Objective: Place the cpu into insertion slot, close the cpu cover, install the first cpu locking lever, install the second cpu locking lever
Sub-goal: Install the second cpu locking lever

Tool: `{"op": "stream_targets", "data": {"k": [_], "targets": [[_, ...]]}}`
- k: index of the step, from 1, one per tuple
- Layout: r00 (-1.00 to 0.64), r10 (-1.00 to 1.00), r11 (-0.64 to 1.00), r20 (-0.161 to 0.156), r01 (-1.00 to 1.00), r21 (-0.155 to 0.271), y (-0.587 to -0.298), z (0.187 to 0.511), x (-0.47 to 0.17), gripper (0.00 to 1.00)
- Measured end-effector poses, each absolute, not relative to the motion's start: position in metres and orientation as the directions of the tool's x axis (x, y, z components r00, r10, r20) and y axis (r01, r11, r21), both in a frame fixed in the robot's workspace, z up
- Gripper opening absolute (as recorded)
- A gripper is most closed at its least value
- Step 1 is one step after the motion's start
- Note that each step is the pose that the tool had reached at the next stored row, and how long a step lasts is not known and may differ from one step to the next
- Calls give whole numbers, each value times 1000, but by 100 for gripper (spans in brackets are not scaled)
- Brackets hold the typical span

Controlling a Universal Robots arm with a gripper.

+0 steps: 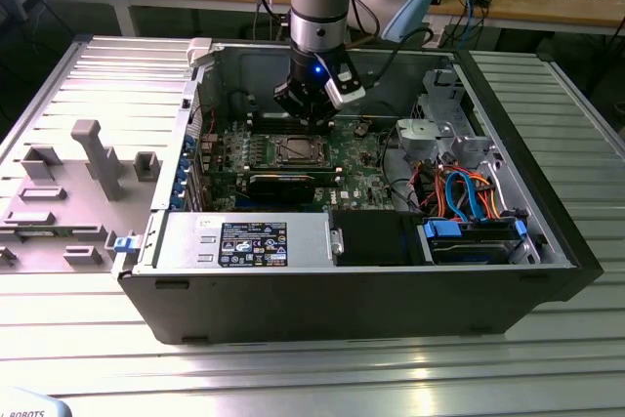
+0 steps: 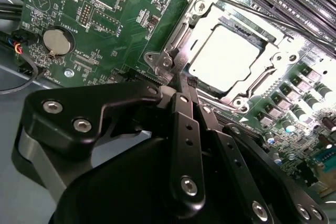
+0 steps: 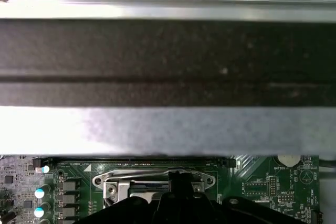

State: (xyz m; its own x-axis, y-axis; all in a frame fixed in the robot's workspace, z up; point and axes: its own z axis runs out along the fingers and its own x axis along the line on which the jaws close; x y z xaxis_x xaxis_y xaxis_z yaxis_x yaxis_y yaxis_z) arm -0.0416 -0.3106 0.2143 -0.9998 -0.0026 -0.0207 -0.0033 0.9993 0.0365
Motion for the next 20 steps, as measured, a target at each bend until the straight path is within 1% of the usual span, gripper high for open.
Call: {"op": "stream_targets", "data": {"k": [10,15,16,20], "targets": [[-1000,-3,999,-20,-3,36,-313,214,-42,11],[-1000,-3,999,-20,-3,37,-318,214,-42,11],[-1000,-3,999,-20,-3,36,-319,222,-42,11],[-1000,-3,999,-20,-3,34,-319,222,-42,11]]}}
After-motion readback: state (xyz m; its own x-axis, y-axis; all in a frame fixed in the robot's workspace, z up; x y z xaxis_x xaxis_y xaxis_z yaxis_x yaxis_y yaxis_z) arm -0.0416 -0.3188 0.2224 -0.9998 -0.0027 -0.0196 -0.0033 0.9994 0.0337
